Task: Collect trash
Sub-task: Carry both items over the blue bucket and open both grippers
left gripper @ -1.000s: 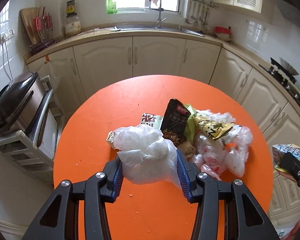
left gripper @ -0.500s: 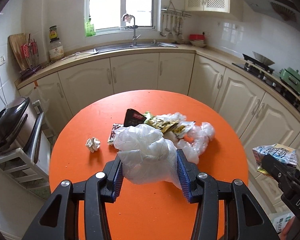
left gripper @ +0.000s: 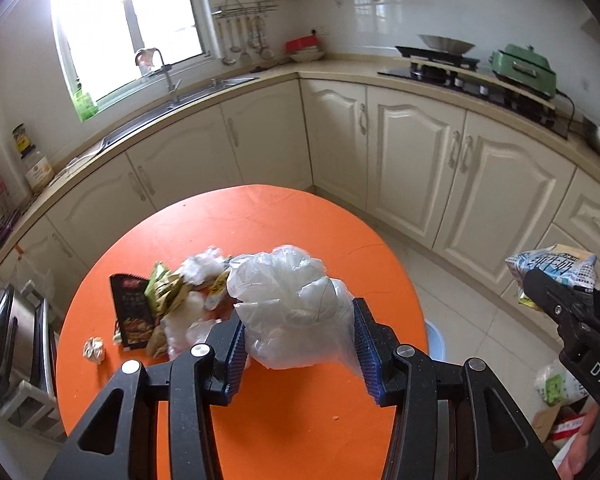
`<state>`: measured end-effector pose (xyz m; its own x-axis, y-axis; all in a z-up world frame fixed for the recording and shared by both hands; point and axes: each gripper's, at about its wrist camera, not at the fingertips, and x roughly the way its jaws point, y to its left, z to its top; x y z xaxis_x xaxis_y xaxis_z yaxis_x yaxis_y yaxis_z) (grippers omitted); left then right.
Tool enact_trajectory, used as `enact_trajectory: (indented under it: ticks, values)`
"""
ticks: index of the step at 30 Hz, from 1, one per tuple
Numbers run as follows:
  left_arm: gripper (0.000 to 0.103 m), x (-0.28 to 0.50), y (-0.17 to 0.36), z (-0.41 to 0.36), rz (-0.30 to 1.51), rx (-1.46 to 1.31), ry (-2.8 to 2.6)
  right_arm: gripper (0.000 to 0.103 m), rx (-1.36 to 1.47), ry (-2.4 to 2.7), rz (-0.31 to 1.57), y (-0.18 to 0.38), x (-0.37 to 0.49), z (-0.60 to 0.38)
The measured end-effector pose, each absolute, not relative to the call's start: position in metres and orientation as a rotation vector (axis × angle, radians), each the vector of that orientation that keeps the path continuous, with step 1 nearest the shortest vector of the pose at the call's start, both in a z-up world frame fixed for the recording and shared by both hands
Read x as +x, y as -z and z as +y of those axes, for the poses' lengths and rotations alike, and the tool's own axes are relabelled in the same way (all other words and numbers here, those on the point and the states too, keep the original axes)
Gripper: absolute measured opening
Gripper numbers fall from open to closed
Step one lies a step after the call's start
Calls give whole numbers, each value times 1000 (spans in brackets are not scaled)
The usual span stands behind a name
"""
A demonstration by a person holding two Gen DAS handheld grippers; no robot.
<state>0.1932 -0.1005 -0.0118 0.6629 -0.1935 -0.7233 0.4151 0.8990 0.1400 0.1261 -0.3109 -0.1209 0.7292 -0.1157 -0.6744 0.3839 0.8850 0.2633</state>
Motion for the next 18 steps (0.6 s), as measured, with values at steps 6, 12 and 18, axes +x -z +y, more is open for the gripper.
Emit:
enact_trajectory:
  ticks: [6,12,18]
  values:
    - [44,228,26,-171,807,422,442,63,443,378,723,140,128,-367]
    - [45,268,40,-235,821,500,547,64,482,433,747,161,128,-406]
    - [58,308,58,-267,846,541,619,65,515,478,783,180,127,-429]
